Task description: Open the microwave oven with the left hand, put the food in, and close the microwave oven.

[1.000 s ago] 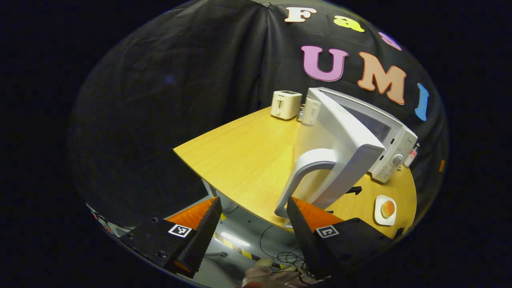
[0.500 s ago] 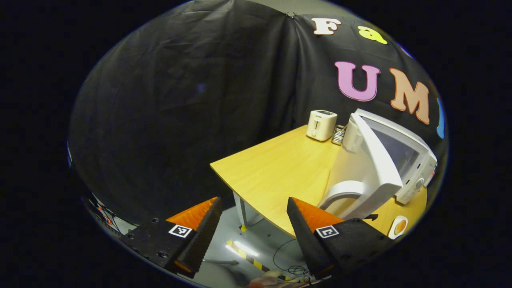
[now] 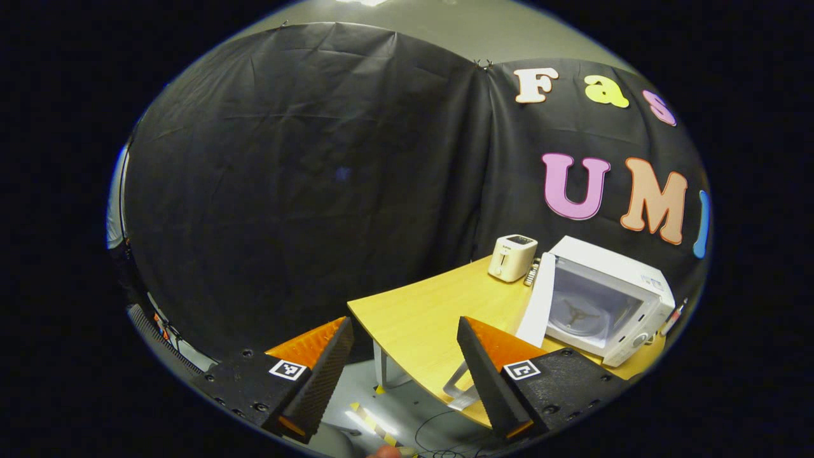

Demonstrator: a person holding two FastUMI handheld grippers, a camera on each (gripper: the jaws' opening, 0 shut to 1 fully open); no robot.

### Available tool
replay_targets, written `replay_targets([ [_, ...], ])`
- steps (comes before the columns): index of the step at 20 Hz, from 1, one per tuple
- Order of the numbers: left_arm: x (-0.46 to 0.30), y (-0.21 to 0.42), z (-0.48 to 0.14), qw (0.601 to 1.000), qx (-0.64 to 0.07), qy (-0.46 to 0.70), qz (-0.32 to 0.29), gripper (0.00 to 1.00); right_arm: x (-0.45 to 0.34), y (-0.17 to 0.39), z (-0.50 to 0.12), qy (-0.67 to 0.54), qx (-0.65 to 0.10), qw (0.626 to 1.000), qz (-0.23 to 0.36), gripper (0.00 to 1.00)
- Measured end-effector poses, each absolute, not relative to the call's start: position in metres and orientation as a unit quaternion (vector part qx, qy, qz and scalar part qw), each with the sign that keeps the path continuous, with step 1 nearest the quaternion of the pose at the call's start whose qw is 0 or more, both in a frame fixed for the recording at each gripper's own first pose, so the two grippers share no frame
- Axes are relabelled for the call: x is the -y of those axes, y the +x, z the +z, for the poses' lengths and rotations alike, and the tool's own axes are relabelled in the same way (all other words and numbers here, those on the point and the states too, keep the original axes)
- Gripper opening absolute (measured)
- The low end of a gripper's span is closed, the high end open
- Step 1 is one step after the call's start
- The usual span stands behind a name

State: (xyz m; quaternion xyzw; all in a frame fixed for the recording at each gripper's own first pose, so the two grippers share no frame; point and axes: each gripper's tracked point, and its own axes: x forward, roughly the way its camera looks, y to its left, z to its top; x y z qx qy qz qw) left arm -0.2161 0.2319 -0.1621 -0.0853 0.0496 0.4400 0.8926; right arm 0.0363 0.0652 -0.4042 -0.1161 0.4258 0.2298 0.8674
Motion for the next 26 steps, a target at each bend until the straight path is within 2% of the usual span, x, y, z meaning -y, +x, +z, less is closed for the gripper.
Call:
replay_targets([
  [3, -0.225, -0.212, -0.146, 0.896, -0.038, -0.068, 0.438, 0.97, -0.069, 0.044, -0.424, -0.132, -0.446, 0.853, 0.236, 0.92],
  [4, -0.223, -0.21, -0.143, 0.896, -0.036, -0.064, 0.438, 0.94, -0.07, 0.047, -0.429, -0.136, -0.452, 0.85, 0.234, 0.92],
  [5, -0.221, -0.207, -0.139, 0.897, -0.034, -0.065, 0.435, 0.96, -0.07, 0.048, -0.435, -0.14, -0.459, 0.846, 0.231, 0.92],
  [6, -0.221, -0.202, -0.137, 0.899, -0.033, -0.069, 0.432, 0.94, -0.07, 0.051, -0.44, -0.142, -0.465, 0.844, 0.226, 0.92],
  [11, -0.239, -0.177, -0.132, 0.909, -0.031, -0.07, 0.41, 0.96, -0.073, 0.063, -0.47, -0.15, -0.49, 0.837, 0.191, 0.92],
  [12, -0.245, -0.172, -0.131, 0.912, -0.032, -0.066, 0.403, 0.96, -0.075, 0.063, -0.473, -0.144, -0.494, 0.838, 0.18, 0.97],
  [13, -0.251, -0.166, -0.129, 0.915, -0.034, -0.063, 0.397, 0.94, -0.074, 0.067, -0.474, -0.142, -0.487, 0.846, 0.166, 0.92],
  [15, -0.261, -0.153, -0.127, 0.922, -0.037, -0.062, 0.379, 0.96, -0.077, 0.066, -0.474, -0.131, -0.485, 0.852, 0.147, 0.95],
  [16, -0.265, -0.143, -0.126, 0.927, -0.038, -0.063, 0.367, 0.96, -0.078, 0.067, -0.473, -0.126, -0.483, 0.855, 0.137, 0.92],
  [17, -0.269, -0.136, -0.125, 0.931, -0.039, -0.063, 0.357, 0.96, -0.077, 0.066, -0.472, -0.124, -0.484, 0.857, 0.127, 0.83],
  [18, -0.272, -0.128, -0.127, 0.936, -0.043, -0.062, 0.344, 0.94, -0.077, 0.065, -0.472, -0.118, -0.484, 0.86, 0.114, 0.81],
  [19, -0.275, -0.122, -0.128, 0.939, -0.047, -0.059, 0.335, 0.96, -0.078, 0.063, -0.473, -0.11, -0.485, 0.861, 0.103, 0.77],
  [21, -0.28, -0.11, -0.13, 0.947, -0.053, -0.052, 0.312, 0.96, -0.084, 0.057, -0.469, -0.088, -0.486, 0.866, 0.084, 0.77],
  [22, -0.282, -0.104, -0.132, 0.951, -0.058, -0.05, 0.299, 0.94, -0.088, 0.054, -0.466, -0.077, -0.483, 0.869, 0.078, 0.83],
  [23, -0.282, -0.1, -0.135, 0.955, -0.063, -0.049, 0.286, 0.96, -0.093, 0.051, -0.463, -0.068, -0.479, 0.872, 0.073, 0.77],
  [24, -0.281, -0.097, -0.137, 0.958, -0.068, -0.049, 0.273, 0.99, -0.098, 0.047, -0.459, -0.061, -0.475, 0.875, 0.069, 0.77],
  [25, -0.281, -0.092, -0.139, 0.961, -0.071, -0.049, 0.261, 0.94, -0.105, 0.043, -0.455, -0.055, -0.469, 0.879, 0.068, 0.77],
  [26, -0.281, -0.087, -0.139, 0.964, -0.074, -0.048, 0.25, 0.94, -0.115, 0.039, -0.45, -0.046, -0.462, 0.883, 0.07, 0.77],
])
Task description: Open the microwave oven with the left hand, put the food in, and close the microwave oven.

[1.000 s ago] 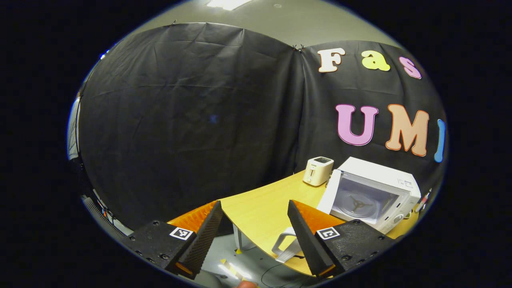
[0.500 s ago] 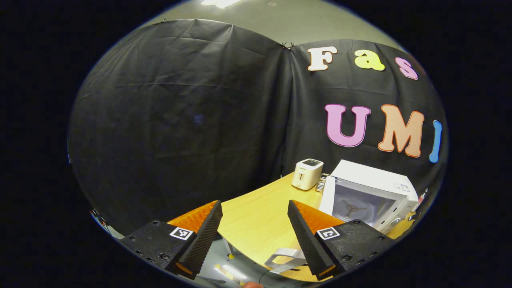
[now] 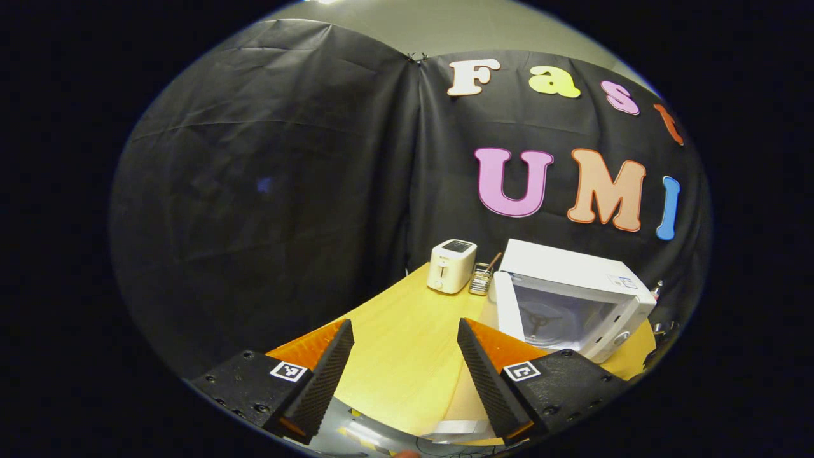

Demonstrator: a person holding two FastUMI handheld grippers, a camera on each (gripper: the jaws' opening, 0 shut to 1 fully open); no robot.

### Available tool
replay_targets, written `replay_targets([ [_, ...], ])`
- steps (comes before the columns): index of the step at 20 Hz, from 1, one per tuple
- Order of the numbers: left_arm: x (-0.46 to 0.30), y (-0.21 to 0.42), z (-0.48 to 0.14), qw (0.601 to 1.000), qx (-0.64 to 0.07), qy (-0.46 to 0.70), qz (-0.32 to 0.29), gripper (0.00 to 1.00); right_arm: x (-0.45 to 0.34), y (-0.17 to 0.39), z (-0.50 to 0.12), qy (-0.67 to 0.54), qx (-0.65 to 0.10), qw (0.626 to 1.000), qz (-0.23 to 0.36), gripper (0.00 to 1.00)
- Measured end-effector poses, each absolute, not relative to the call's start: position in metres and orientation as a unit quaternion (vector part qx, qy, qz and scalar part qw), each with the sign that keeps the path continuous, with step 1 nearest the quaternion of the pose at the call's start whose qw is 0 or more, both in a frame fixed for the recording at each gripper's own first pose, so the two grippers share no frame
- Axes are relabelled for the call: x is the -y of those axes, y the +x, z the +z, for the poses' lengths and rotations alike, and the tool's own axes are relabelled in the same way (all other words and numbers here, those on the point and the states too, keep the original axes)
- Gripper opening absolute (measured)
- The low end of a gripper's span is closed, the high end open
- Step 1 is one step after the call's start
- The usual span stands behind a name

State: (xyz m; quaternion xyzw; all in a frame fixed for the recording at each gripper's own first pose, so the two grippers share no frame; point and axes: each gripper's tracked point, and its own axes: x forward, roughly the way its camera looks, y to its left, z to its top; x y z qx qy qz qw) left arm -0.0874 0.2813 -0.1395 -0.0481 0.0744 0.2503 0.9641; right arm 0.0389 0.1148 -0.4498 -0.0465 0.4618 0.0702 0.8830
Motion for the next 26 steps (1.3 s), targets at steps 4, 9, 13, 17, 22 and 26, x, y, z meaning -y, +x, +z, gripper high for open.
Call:
replay_targets([
  [4, -0.283, -0.074, -0.144, 0.973, -0.088, -0.041, 0.21, 0.96, -0.164, 0.026, -0.434, -0.002, -0.437, 0.895, 0.087, 0.77],
  [9, -0.29, -0.064, -0.156, 0.978, -0.109, -0.031, 0.176, 0.94, -0.232, 0.022, -0.424, 0.039, -0.414, 0.902, 0.117, 0.77],
  [13, -0.3, -0.064, -0.17, 0.977, -0.127, -0.043, 0.167, 0.96, -0.288, 0.028, -0.422, 0.077, -0.399, 0.902, 0.144, 0.77],
  [17, -0.308, -0.069, -0.179, 0.975, -0.141, -0.049, 0.167, 0.96, -0.331, 0.054, -0.415, 0.136, -0.375, 0.906, 0.14, 0.82],
  [22, -0.313, -0.075, -0.195, 0.971, -0.172, -0.042, 0.16, 0.97, -0.361, 0.113, -0.406, 0.192, -0.326, 0.92, 0.101, 0.82],
  [26, -0.314, -0.072, -0.198, 0.972, -0.179, -0.046, 0.148, 0.96, -0.375, 0.159, -0.396, 0.24, -0.286, 0.925, 0.071, 0.76],
])
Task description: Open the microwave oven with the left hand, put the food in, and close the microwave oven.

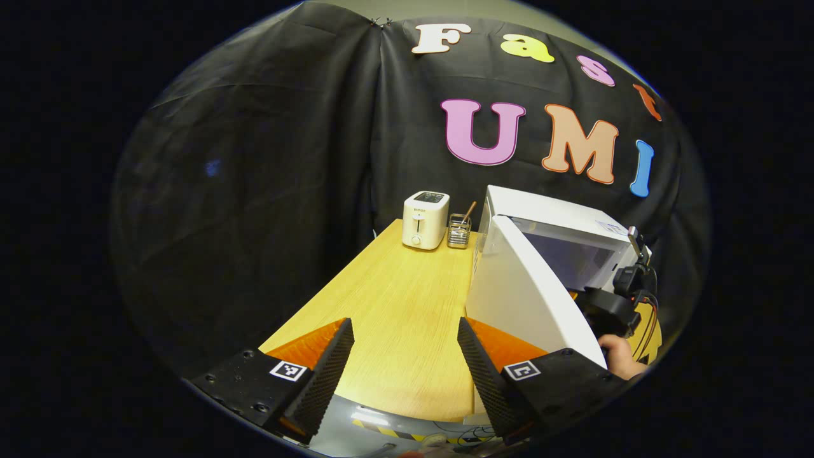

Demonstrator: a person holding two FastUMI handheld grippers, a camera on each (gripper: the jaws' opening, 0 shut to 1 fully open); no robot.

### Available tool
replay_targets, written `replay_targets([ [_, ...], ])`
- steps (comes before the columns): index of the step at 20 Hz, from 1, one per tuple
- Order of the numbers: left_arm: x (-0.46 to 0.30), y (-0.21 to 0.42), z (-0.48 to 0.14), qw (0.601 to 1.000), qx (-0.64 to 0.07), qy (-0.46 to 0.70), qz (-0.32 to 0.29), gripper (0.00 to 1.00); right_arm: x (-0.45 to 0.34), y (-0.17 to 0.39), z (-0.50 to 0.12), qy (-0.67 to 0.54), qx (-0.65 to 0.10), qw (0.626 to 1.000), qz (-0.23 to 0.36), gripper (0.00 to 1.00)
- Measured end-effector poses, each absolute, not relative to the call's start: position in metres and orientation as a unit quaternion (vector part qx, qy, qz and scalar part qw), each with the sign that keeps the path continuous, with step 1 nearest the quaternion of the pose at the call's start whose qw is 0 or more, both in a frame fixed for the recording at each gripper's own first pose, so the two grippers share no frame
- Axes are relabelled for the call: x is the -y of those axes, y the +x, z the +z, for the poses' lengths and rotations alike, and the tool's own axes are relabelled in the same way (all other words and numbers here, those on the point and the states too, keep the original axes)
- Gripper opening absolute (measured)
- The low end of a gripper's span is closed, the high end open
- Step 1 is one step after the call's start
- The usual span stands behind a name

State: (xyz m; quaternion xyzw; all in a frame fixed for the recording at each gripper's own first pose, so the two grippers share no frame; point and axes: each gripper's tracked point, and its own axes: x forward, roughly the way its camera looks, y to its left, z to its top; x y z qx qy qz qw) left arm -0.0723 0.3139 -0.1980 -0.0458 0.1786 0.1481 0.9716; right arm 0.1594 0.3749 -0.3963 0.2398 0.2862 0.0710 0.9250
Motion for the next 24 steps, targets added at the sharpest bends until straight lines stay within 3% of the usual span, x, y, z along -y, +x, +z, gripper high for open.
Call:
replay_targets([
  [12, -0.315, -0.063, -0.214, 0.966, -0.191, -0.08, 0.155, 0.97, -0.369, 0.239, -0.39, 0.227, -0.232, 0.946, 0.009, 0.75],
  [13, -0.316, -0.064, -0.215, 0.965, -0.193, -0.081, 0.157, 0.97, -0.369, 0.241, -0.39, 0.226, -0.231, 0.946, 0.009, 0.84],
  [14, -0.317, -0.066, -0.216, 0.964, -0.194, -0.082, 0.16, 0.97, -0.367, 0.243, -0.391, 0.224, -0.232, 0.947, 0.006, 0.76],
  [15, -0.318, -0.067, -0.215, 0.964, -0.193, -0.082, 0.163, 0.97, -0.365, 0.244, -0.392, 0.223, -0.233, 0.946, 0.004, 0.75],
  [17, -0.319, -0.067, -0.214, 0.964, -0.191, -0.082, 0.167, 0.97, -0.363, 0.242, -0.392, 0.218, -0.234, 0.947, 0.007, 0.84],
  [18, -0.32, -0.068, -0.216, 0.964, -0.191, -0.081, 0.168, 0.97, -0.36, 0.242, -0.393, 0.21, -0.234, 0.949, 0.007, 0.94],
  [19, -0.32, -0.067, -0.215, 0.964, -0.19, -0.08, 0.169, 0.97, -0.358, 0.238, -0.39, 0.201, -0.233, 0.951, 0.01, 0.9],
  [20, -0.32, -0.067, -0.214, 0.964, -0.189, -0.079, 0.171, 0.97, -0.355, 0.234, -0.387, 0.192, -0.23, 0.954, 0.013, 0.97],
  [21, -0.32, -0.066, -0.213, 0.964, -0.189, -0.079, 0.171, 0.97, -0.352, 0.229, -0.385, 0.183, -0.228, 0.956, 0.015, 0.91],
  [23, -0.319, -0.065, -0.215, 0.964, -0.189, -0.082, 0.169, 0.97, -0.348, 0.218, -0.378, 0.164, -0.225, 0.96, 0.024, 0.91],
  [24, -0.317, -0.066, -0.215, 0.964, -0.189, -0.084, 0.168, 0.97, -0.346, 0.212, -0.374, 0.153, -0.223, 0.962, 0.031, 0.97],
])
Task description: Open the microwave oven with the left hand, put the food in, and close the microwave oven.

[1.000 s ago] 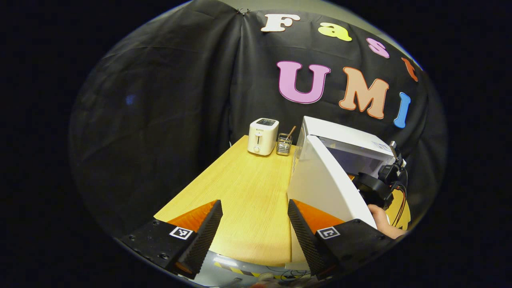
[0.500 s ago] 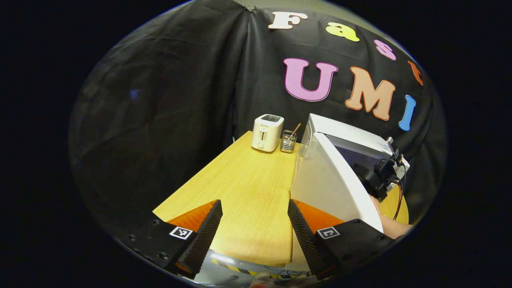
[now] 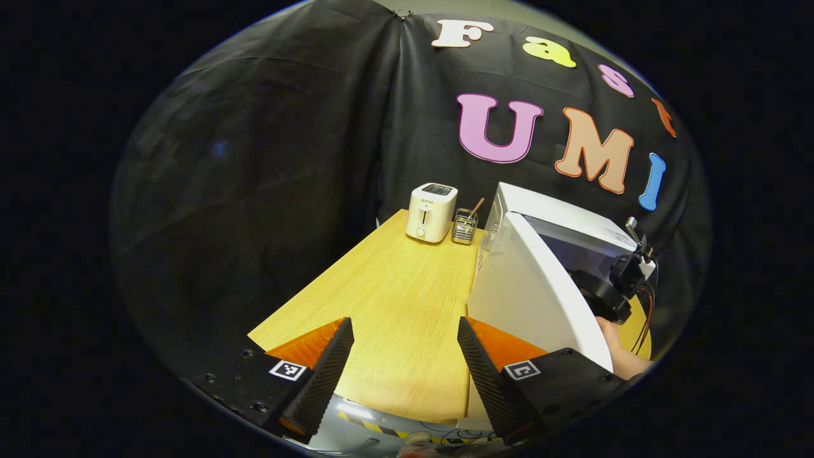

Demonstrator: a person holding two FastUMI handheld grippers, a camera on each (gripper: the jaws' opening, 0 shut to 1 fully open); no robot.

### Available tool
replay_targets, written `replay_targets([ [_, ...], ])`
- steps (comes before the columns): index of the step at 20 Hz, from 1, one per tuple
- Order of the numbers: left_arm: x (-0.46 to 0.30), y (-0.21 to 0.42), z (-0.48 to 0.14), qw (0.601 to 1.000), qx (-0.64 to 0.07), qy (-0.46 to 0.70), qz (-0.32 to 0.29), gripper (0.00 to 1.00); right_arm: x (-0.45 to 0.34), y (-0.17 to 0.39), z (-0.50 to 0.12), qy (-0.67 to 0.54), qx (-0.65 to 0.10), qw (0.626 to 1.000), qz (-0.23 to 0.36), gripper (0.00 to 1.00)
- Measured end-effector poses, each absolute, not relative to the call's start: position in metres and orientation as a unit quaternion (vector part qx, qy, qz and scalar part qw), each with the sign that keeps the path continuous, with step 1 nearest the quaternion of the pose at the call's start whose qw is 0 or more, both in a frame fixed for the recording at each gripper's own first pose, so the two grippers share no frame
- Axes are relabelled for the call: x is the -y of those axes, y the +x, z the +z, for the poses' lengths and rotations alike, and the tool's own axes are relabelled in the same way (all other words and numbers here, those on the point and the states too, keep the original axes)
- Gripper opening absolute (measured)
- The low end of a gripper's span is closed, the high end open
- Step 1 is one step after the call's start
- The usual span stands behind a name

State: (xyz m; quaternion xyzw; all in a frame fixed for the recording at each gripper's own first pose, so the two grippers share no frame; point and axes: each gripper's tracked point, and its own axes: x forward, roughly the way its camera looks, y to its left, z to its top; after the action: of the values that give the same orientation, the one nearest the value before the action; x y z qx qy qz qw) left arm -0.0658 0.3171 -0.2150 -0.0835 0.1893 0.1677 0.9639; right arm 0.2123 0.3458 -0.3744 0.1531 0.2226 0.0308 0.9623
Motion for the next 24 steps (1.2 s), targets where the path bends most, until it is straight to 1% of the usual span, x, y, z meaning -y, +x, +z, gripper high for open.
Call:
replay_targets([
  [1, -0.316, -0.065, -0.215, 0.964, -0.19, -0.084, 0.166, 0.96, -0.343, 0.207, -0.37, 0.142, -0.219, 0.965, 0.036, 0.97],
  [2, -0.315, -0.065, -0.217, 0.964, -0.191, -0.083, 0.164, 0.96, -0.339, 0.201, -0.365, 0.134, -0.217, 0.966, 0.041, 0.91],
  [3, -0.313, -0.064, -0.218, 0.964, -0.192, -0.082, 0.162, 0.95, -0.338, 0.193, -0.36, 0.129, -0.216, 0.967, 0.048, 0.98],
  [6, -0.307, -0.064, -0.219, 0.966, -0.195, -0.079, 0.153, 0.94, -0.325, 0.171, -0.344, 0.109, -0.211, 0.97, 0.058, 0.98],
  [9, -0.299, -0.064, -0.223, 0.966, -0.202, -0.082, 0.141, 0.9, -0.309, 0.146, -0.329, 0.078, -0.207, 0.973, 0.067, 0.98],
  [10, -0.296, -0.064, -0.226, 0.966, -0.204, -0.083, 0.138, 0.89, -0.304, 0.136, -0.323, 0.071, -0.205, 0.974, 0.069, 0.91],
  [11, -0.292, -0.065, -0.227, 0.966, -0.207, -0.083, 0.134, 0.84, -0.3, 0.126, -0.318, 0.07, -0.204, 0.974, 0.073, 0.91],
  [12, -0.29, -0.065, -0.229, 0.965, -0.21, -0.082, 0.131, 0.81, -0.296, 0.117, -0.312, 0.069, -0.203, 0.974, 0.077, 0.92],
  [13, -0.289, -0.064, -0.23, 0.966, -0.212, -0.078, 0.129, 0.75, -0.288, 0.107, -0.306, 0.067, -0.203, 0.974, 0.077, 0.92],
  [15, -0.285, -0.064, -0.234, 0.965, -0.22, -0.07, 0.122, 0.66, -0.273, 0.09, -0.293, 0.06, -0.197, 0.976, 0.072, 0.92],
  [17, -0.279, -0.065, -0.238, 0.965, -0.23, -0.062, 0.11, 0.44, -0.255, 0.079, -0.287, 0.057, -0.189, 0.979, 0.059, 0.91],
  [19, -0.274, -0.066, -0.24, 0.965, -0.235, -0.054, 0.099, 0.33, -0.238, 0.066, -0.282, 0.046, -0.188, 0.98, 0.047, 0.91],
  [20, -0.27, -0.067, -0.239, 0.966, -0.236, -0.052, 0.092, 0.3, -0.23, 0.06, -0.279, 0.044, -0.188, 0.98, 0.042, 0.92],
  [21, -0.266, -0.066, -0.239, 0.967, -0.237, -0.052, 0.083, 0.23, -0.221, 0.055, -0.273, 0.044, -0.186, 0.981, 0.037, 0.91],
  [22, -0.261, -0.065, -0.239, 0.967, -0.238, -0.051, 0.075, 0.2, -0.214, 0.05, -0.268, 0.046, -0.183, 0.981, 0.031, 0.91],
  [23, -0.257, -0.065, -0.238, 0.967, -0.239, -0.049, 0.068, 0.12, -0.206, 0.044, -0.262, 0.046, -0.179, 0.982, 0.025, 0.91],
  [24, -0.252, -0.066, -0.239, 0.968, -0.24, -0.046, 0.061, 0.09, -0.196, 0.04, -0.256, 0.043, -0.172, 0.984, 0.017, 0.91],
])
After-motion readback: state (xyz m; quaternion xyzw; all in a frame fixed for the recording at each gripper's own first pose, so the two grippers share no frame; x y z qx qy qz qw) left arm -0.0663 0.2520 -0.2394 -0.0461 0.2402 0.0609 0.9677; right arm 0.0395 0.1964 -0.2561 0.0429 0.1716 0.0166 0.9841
